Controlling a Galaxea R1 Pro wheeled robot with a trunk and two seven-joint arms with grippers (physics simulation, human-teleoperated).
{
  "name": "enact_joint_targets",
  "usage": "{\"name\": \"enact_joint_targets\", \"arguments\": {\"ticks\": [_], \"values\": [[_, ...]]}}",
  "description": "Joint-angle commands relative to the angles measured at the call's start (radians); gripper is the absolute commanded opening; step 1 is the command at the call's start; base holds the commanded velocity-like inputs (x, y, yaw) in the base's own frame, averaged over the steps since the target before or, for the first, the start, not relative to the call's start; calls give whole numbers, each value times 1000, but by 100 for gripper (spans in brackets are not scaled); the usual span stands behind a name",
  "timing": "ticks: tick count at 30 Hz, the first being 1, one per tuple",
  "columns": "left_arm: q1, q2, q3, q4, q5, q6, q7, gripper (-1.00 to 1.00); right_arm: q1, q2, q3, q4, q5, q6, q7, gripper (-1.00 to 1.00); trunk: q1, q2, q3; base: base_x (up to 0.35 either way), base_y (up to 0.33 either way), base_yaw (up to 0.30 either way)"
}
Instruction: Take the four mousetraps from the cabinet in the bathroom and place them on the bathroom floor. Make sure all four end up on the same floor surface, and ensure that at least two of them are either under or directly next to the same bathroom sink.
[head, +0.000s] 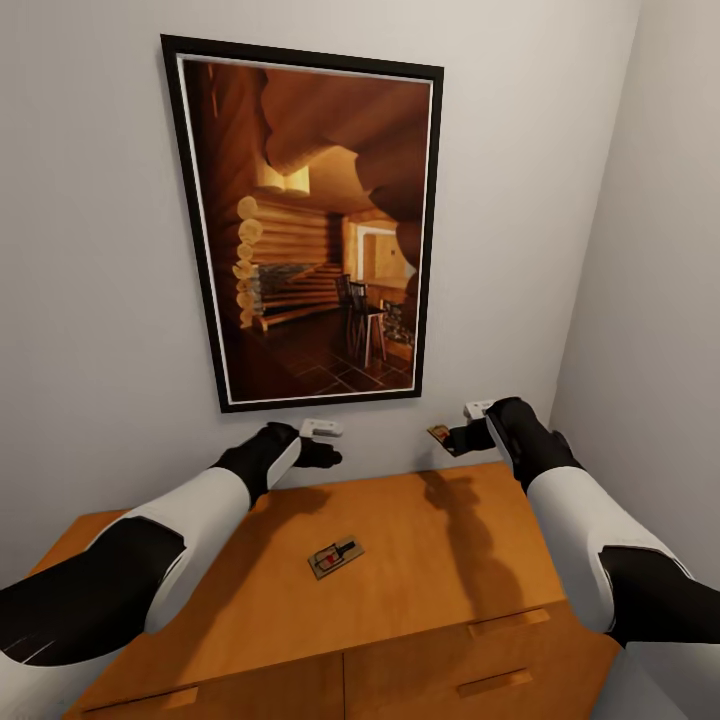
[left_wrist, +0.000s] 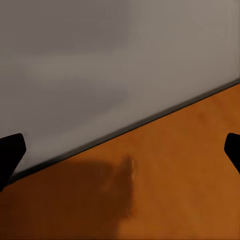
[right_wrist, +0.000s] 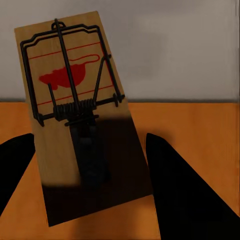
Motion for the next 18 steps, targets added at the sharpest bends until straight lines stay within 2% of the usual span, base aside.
{"name": "enact_joint_targets", "arguments": {"ticks": [1,11,18], "values": [[-1,6,-8,-1,7,3,1,100,-1,-5,-3,-1,11,3,8,-100,0,-1,-1,0,0,0],[-1,17,-8,-3,-3,3,2,100,-1,-62,0,-1,15,3,14,-100,0,-1,-1,0,0,0],[-1,17,-8,-6,-4,3,-1,100,-1,-65,-1,-1,14,3,9,-100,0,-1,-1,0,0,-13]]}}
